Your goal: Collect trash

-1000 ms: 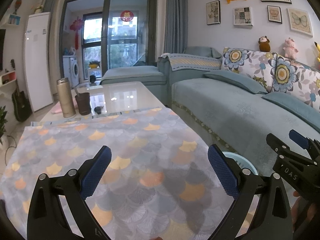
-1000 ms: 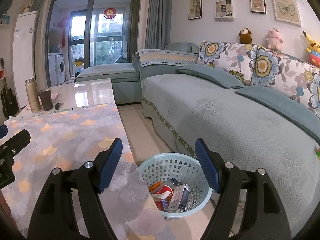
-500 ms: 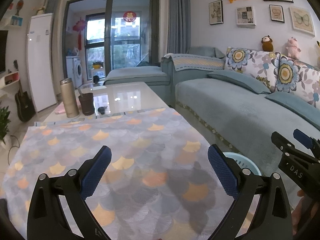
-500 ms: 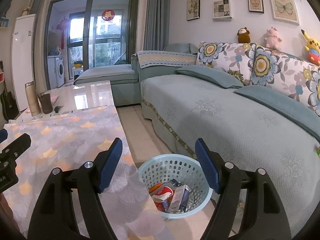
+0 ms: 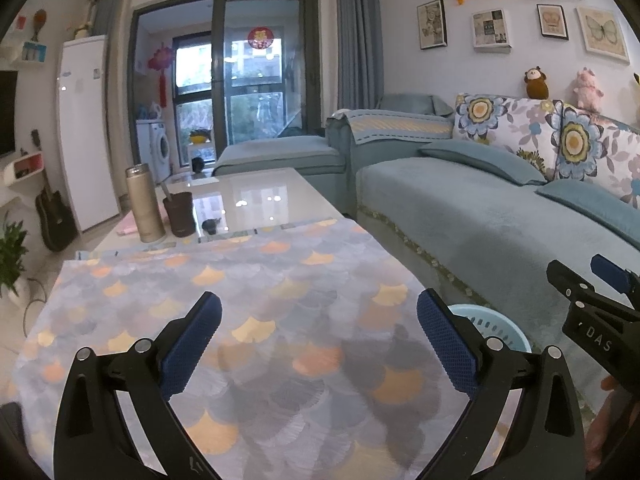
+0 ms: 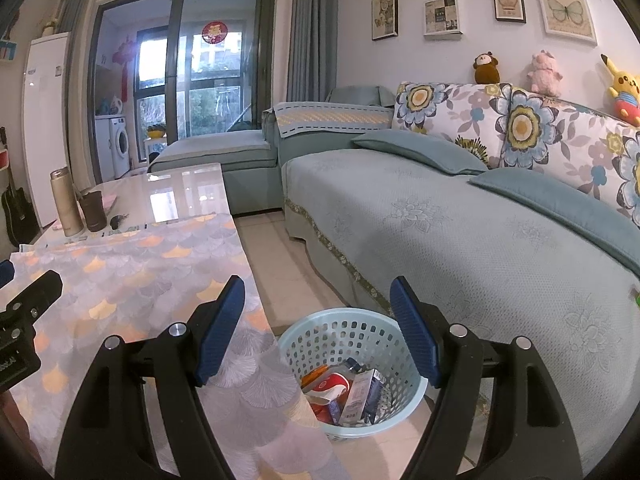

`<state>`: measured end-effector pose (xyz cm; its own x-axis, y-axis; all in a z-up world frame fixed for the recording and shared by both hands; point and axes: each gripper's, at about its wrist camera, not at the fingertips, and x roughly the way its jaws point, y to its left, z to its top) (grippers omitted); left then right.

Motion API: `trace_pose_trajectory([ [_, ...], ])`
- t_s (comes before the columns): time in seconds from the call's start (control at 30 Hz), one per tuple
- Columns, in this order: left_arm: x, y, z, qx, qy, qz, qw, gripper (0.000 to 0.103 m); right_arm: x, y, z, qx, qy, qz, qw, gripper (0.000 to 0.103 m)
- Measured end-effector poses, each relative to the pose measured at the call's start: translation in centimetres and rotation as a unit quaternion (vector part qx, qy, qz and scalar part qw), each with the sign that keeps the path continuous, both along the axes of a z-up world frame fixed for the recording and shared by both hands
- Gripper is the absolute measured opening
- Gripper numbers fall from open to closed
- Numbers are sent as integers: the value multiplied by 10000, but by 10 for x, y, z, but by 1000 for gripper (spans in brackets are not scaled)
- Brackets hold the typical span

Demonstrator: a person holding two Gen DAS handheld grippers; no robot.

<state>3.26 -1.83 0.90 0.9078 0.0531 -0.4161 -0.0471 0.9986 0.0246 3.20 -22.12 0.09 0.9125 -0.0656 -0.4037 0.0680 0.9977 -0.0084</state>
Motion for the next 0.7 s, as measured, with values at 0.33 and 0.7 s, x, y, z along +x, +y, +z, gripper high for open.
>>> trace_pose_trajectory([
  [0.33,0,-1,0,22,-7,5,10000,95,0,6,1,1,26,23,10000,71],
  [0.7,-1,1,3,128,-116,12,9999,96,1,7,-3,59,43,14,10000,71],
])
